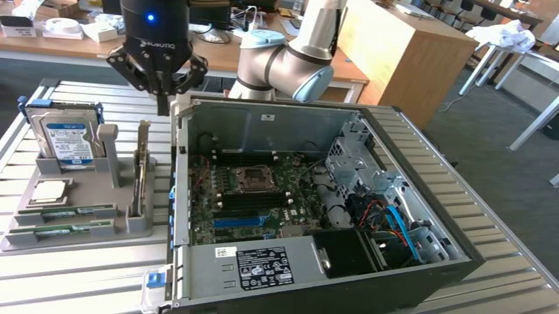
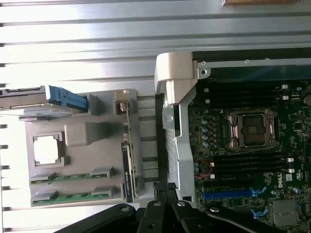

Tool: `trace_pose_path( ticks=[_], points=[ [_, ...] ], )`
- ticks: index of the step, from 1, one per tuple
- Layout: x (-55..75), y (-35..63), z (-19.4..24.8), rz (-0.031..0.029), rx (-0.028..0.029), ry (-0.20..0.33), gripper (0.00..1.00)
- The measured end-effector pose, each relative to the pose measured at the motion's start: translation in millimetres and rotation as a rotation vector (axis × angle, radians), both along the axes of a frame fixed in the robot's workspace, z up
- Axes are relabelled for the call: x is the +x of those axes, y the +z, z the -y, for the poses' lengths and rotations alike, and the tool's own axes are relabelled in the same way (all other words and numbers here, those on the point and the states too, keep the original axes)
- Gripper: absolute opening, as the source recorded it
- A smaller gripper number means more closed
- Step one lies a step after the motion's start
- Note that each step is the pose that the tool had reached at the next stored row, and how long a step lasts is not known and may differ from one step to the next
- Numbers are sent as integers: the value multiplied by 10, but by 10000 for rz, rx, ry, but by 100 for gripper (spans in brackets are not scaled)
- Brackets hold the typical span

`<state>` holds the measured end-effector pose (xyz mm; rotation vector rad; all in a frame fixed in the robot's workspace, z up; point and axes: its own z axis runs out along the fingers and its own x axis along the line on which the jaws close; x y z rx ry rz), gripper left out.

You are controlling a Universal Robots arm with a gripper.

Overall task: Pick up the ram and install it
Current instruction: 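Reach for the ram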

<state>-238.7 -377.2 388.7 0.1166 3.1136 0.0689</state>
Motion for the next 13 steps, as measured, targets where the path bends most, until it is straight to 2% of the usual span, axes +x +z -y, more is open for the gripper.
trace_pose_path(
  ticks=[13],
  points=[
    [-192,-11,-69,0,0,1,10]
  ],
)
